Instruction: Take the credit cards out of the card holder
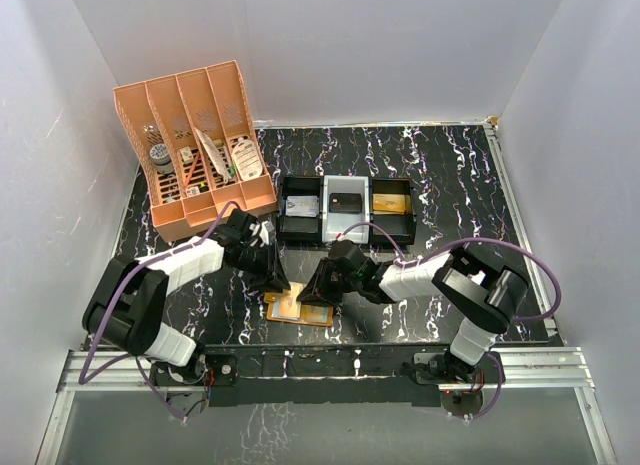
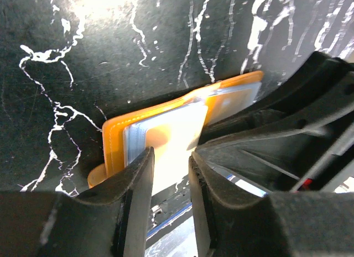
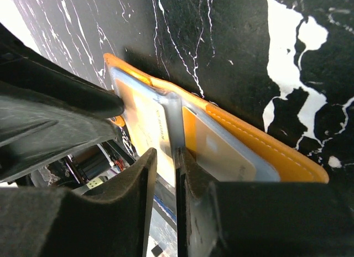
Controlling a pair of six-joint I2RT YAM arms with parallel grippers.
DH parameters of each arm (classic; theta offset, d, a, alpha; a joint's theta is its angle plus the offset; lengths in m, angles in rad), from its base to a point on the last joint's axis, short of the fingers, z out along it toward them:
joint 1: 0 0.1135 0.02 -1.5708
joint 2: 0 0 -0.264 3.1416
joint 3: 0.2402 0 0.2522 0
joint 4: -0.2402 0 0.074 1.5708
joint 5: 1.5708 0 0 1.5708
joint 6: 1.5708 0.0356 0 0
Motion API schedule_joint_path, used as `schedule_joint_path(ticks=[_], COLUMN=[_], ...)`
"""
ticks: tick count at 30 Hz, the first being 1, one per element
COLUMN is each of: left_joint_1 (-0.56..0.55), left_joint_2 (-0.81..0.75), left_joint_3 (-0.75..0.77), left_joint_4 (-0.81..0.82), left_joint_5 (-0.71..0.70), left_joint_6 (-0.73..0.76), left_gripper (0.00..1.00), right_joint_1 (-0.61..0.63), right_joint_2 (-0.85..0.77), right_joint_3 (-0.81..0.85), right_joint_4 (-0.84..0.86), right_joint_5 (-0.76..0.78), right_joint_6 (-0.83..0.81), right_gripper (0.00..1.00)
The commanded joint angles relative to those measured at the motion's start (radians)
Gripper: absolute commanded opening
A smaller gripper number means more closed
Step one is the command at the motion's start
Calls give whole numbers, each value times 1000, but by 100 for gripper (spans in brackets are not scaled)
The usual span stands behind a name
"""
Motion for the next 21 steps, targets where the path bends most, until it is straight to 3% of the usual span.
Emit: schedule_joint_path(ticks=[1, 8, 14, 21], left_joint_1=[-29, -45, -47, -46], left_joint_2=[38, 70, 72, 78], left_joint_3=[43, 48, 47, 56], left_joint_4=[-78, -107, -123, -134], left_joint_5=[-75, -126, -153, -168], left_joint_6=[36, 44, 52, 59], left_gripper=[29, 26, 25, 24], right_joint_1=[-11, -28, -33, -39], right_joint_2=[4, 29, 25, -5], right_joint_3=[-18, -21, -22, -29], right_joint_4=[63, 130, 129, 122], right_joint_5=[-16, -75, -80, -86], right_joint_6=[8, 13, 16, 12], right_gripper=[17, 16, 8, 15])
